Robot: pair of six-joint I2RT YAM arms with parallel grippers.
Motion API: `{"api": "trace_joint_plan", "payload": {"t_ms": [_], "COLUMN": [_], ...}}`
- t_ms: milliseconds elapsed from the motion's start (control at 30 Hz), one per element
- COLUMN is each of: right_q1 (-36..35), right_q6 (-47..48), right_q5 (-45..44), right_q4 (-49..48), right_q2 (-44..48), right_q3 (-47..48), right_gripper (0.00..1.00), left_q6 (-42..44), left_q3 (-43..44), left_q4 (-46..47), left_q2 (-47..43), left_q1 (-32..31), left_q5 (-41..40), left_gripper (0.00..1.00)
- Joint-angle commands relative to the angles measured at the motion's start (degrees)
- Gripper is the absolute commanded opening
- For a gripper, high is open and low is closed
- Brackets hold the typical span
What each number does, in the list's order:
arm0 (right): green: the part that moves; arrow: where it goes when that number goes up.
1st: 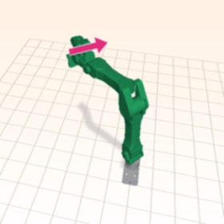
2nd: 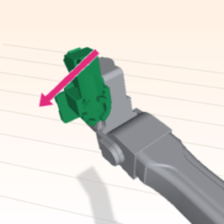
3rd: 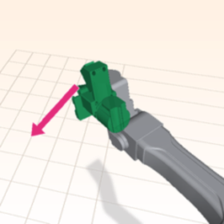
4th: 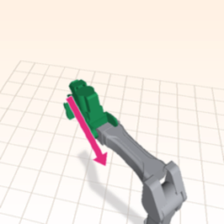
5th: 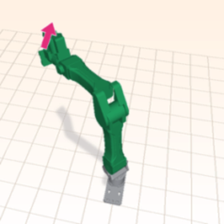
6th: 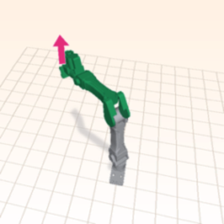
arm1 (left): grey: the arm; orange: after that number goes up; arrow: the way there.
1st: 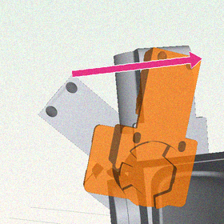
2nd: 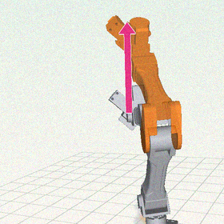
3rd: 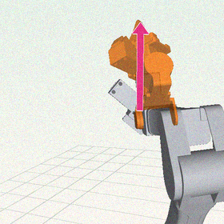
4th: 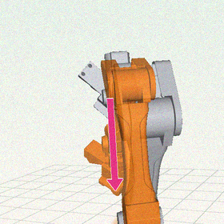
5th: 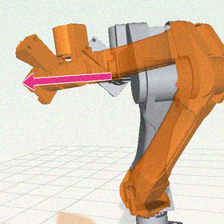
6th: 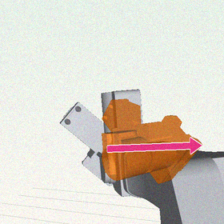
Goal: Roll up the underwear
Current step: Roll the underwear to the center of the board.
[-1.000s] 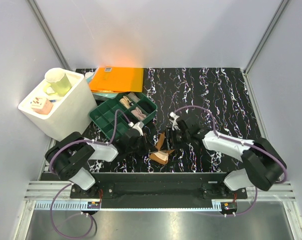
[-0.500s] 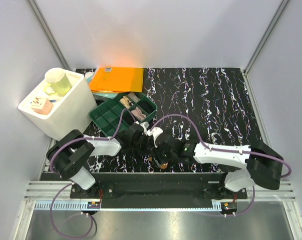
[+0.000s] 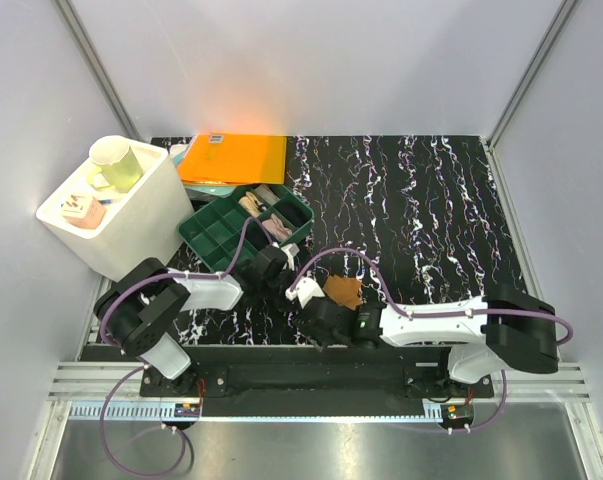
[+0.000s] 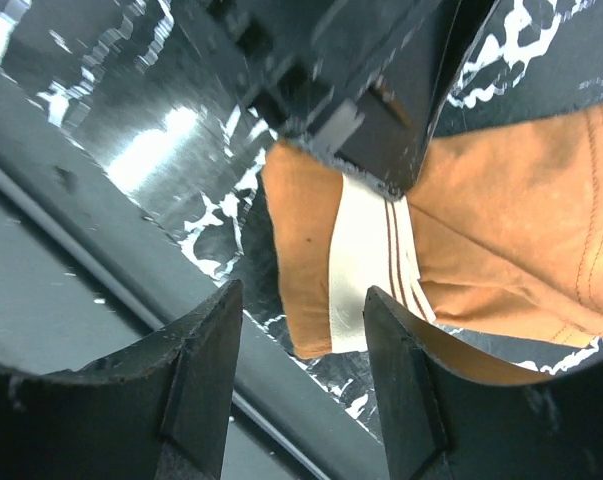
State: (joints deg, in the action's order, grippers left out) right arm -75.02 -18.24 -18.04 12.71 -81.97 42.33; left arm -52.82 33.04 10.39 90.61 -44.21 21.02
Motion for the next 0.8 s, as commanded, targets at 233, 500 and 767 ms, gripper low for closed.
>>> {"api": "trace_joint_plan", "payload": {"t_ms": [233, 500, 767], "right_q1": [-2.41, -2.23, 1.27], "right_q6": [-2.06, -3.2, -4.08], "right_q5": [-8.58, -2.46, 13.1], "right_q4": [-4.18, -3.92, -9.27], "right_q2": [-8.02, -8.3, 0.32], "right_q3": [-1.54, -2.25, -6.89], "right_gripper": [0.53, 0.06, 0.01], "left_q6": [2.72, 1.14, 1.22], "left_q3": [0.45, -1.31, -1.75], "left_q4": [-6.61, -5.29, -13.29], "left_q2": [2.29, -1.74, -15.27], "left_q1": [0.35, 1.05, 1.58], "left_q5": [0.96, 1.75, -4.22], "left_gripper": [0.0, 0.18, 0.59]}}
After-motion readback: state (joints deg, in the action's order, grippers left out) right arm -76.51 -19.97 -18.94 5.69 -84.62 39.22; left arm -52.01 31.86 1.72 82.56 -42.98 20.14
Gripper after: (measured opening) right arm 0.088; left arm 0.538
